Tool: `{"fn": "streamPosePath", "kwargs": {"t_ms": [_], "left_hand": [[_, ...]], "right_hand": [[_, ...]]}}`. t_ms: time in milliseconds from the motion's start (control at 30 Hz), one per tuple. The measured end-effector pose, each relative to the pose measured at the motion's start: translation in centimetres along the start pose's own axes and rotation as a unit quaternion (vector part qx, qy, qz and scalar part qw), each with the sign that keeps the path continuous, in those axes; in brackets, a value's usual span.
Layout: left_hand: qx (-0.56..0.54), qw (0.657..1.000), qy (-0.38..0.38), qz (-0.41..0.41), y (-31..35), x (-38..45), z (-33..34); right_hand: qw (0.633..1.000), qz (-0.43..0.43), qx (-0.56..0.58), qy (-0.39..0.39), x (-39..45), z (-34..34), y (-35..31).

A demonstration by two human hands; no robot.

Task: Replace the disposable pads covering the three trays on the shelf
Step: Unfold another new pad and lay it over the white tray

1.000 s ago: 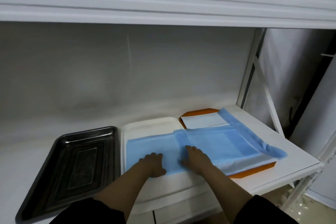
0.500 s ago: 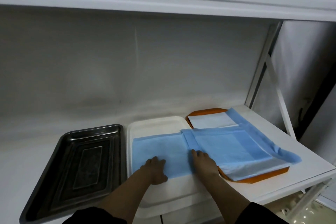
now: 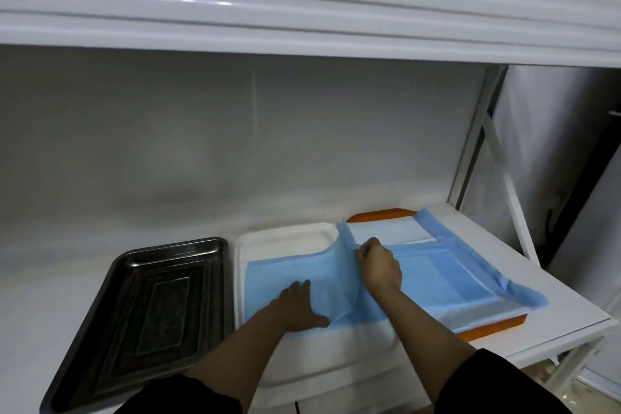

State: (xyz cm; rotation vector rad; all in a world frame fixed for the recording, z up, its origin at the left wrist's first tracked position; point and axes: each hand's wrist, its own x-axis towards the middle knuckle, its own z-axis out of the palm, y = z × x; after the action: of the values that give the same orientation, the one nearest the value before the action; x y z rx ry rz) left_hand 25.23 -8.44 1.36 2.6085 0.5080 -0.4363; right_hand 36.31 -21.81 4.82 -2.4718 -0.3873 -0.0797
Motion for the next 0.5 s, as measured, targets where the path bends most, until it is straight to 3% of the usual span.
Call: {"fn": "streamPosePath", "kwargs": {"t_ms": [133, 267, 433, 500], "left_hand": [[-0.143, 0.986, 0.059, 0.056, 2.2, -1.0, -1.6], [-0.277, 0.940, 0.179, 0.083, 3.2, -2.0, -3.1], [-0.207, 0.909, 0.361, -0.025, 1.2, -5.5, -6.0], [-0.137, 0.903, 0.402, -0.061, -0.6, -7.3, -7.4]], "right_hand": [[0.984, 0.015, 0.172, -0.040, -0.4, -1.3, -4.1], [0.955, -0.034, 0.288, -0.059, -1.9, -2.1, -8.2], [0.883, -0.104, 0.443, -0.113, -4.6, -3.1, -11.8], [0.889, -0.107, 0.434, -0.100, -5.5, -2.2, -12.6]]}}
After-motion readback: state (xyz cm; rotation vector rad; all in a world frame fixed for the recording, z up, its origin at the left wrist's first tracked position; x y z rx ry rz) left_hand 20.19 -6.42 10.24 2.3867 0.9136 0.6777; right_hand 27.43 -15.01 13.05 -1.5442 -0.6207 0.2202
